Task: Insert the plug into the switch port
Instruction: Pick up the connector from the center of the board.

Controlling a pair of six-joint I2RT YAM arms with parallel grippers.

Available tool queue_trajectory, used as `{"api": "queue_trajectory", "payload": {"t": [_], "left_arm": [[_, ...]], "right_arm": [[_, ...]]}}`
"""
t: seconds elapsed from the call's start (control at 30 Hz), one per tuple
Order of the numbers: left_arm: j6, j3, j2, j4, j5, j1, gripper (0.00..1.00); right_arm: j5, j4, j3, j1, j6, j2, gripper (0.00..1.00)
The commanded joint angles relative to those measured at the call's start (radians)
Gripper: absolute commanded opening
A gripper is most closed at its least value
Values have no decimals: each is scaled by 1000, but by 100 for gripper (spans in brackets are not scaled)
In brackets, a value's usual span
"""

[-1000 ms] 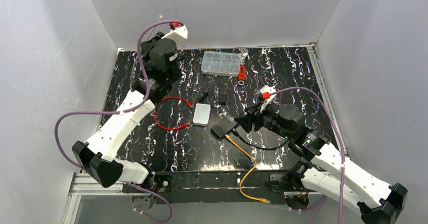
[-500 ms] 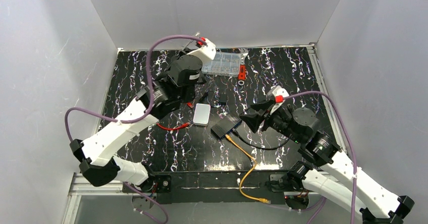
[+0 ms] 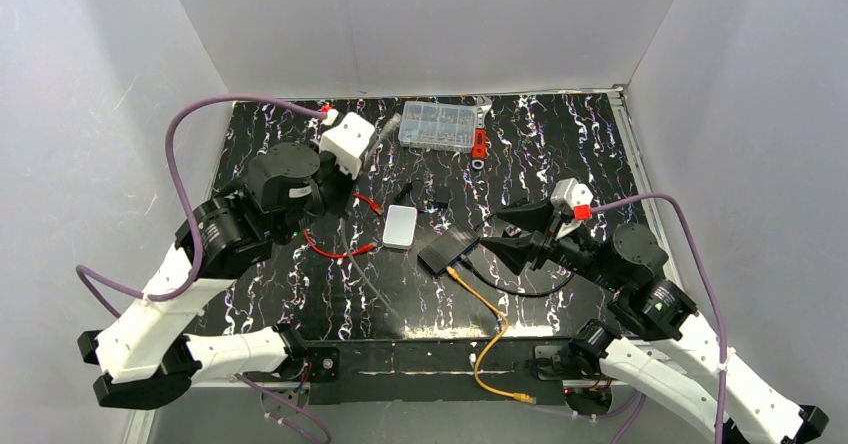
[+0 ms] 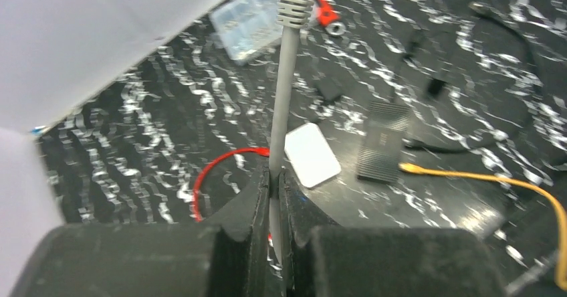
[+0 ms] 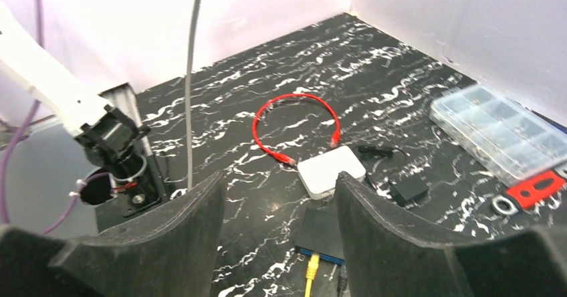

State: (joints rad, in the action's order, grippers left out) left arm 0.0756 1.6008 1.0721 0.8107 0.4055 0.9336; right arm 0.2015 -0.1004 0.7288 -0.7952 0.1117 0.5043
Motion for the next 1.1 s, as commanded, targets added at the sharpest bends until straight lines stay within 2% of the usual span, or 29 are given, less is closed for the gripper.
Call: {"api": "queue_trajectory", "payload": {"t": [0.0,0.3,0.57,0.8,1.07], "left_arm": [[-106,-60,-40,16,-248,3,0],[-202,-223,-137,-142,-520,4,0],[-292,-398,-193,-330,-653,3,0],[-321,-450,-203,-380,-593,3,0],[-344,-468,-199,-401,-473,3,0]], "right_arm": [[151,149,42,-4,36,14,67],[298,343,37,-5,119,57,66],[337,506,-4,-4,230,108,65],[300,501,0,-4,249,163,64],[122,514,30,-6,369,286,61]]}}
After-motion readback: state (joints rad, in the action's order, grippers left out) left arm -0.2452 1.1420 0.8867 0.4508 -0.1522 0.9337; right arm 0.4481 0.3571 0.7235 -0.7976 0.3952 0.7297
